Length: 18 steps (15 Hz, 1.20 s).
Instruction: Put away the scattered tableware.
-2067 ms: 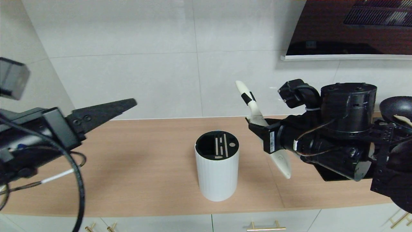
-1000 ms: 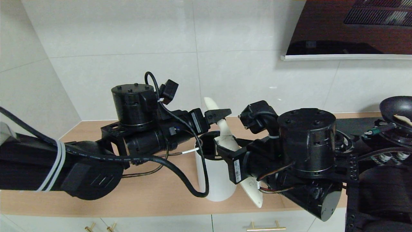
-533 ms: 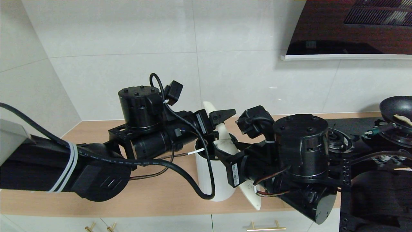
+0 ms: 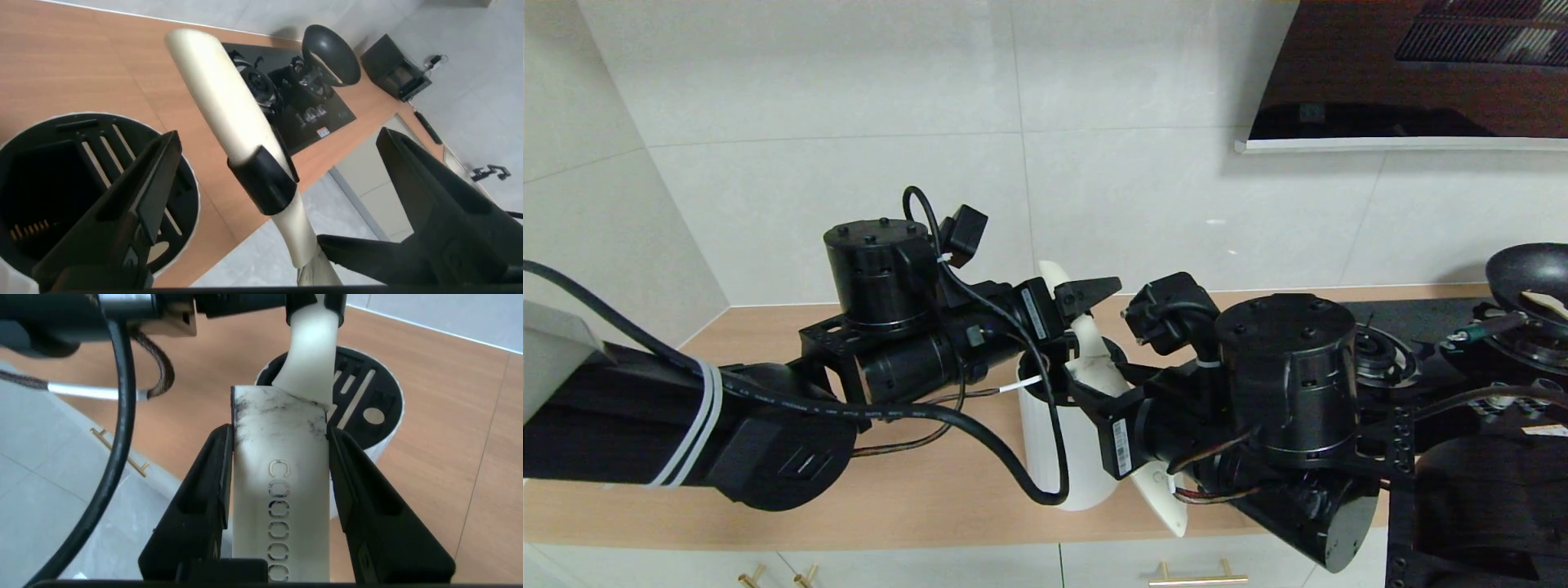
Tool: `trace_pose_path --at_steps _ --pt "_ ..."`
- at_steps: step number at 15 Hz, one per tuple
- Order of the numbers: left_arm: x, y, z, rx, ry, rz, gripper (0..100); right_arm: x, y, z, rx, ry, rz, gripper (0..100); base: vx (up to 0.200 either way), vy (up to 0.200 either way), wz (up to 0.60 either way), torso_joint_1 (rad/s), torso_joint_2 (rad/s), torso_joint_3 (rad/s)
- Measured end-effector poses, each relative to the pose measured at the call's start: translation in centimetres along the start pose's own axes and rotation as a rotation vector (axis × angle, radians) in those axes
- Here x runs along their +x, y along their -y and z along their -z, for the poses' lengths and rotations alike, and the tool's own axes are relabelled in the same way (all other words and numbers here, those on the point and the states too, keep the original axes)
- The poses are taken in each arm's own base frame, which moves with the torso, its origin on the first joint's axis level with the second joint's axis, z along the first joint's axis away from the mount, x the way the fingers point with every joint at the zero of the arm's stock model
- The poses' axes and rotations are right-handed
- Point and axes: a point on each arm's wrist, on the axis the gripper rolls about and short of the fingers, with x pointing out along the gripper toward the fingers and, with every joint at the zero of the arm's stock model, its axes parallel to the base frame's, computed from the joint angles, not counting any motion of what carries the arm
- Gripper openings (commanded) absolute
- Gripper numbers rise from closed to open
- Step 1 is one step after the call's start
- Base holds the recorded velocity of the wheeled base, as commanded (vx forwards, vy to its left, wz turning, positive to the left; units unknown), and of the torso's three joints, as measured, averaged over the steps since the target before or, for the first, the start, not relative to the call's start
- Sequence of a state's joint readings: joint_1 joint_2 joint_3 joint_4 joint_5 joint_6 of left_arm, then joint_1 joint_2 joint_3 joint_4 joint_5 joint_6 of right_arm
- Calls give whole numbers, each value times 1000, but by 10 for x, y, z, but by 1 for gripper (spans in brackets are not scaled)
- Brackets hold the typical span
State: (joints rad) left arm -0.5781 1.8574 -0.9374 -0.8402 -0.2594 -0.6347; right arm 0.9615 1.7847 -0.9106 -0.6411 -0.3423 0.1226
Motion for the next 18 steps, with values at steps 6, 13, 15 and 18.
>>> trace_pose_path --at_steps 6,13,15,18 --pt "0 0 1 -1 -3 0 0 -1 0 -1 1 4 -2 0 0 0 0 0 0 0" --pt "0 0 0 0 0 2 0 -2 0 -5 13 43 21 0 0 0 0 0 0 0" --pt "-1 1 -1 1 3 4 0 -2 0 -6 14 46 23 0 0 0 0 0 0 0" --pt "-2 2 -1 2 2 6 0 -1 0 -9 25 63 27 100 0 0 0 0 0 0"
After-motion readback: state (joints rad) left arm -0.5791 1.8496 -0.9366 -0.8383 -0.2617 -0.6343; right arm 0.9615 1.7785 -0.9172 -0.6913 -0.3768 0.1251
